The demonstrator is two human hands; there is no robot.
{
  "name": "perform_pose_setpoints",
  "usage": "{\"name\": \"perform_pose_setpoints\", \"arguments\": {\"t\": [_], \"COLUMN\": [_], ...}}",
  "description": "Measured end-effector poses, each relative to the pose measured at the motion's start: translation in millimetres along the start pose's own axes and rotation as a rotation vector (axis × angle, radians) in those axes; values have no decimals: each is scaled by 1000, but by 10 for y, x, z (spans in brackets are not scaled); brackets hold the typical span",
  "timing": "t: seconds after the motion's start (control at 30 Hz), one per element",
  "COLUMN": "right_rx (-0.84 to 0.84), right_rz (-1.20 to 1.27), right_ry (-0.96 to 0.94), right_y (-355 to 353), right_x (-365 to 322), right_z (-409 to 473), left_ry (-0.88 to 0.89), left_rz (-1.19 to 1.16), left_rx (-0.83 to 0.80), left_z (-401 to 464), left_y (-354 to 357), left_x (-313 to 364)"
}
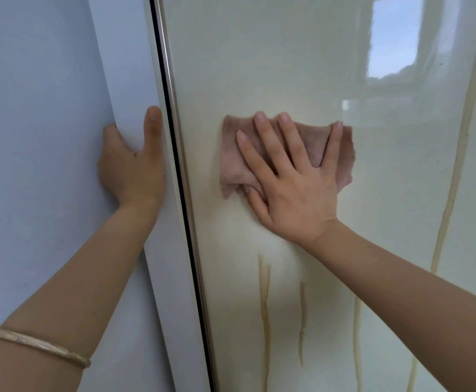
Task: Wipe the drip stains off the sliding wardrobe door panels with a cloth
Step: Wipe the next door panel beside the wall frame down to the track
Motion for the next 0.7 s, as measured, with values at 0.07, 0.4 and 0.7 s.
{"name": "perform_pose_setpoints", "arguments": {"t": [0.07, 0.4, 0.7], "right_rx": [12, -124, -86], "right_rz": [-13, 8, 5], "right_ry": [8, -124, -37], "right_y": [4, -243, -200], "right_x": [-6, -491, -381], "right_z": [-34, -1363, -1120], "left_ry": [7, -42, -152], "left_rz": [-24, -83, -69], "left_rx": [-12, -122, -121], "left_z": [-59, -949, -1192], "left_y": [-34, -411, -442], "left_x": [-55, -839, -1087]}}
Point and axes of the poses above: each hand's wrist, its own z-axis towards the middle knuckle, its own y-axis out of the palm, x = y × z, the point moved 3 cm from there along z, towards the middle knuckle, and after that the axes turned 13 degrees about x, right-handed, at the moved point
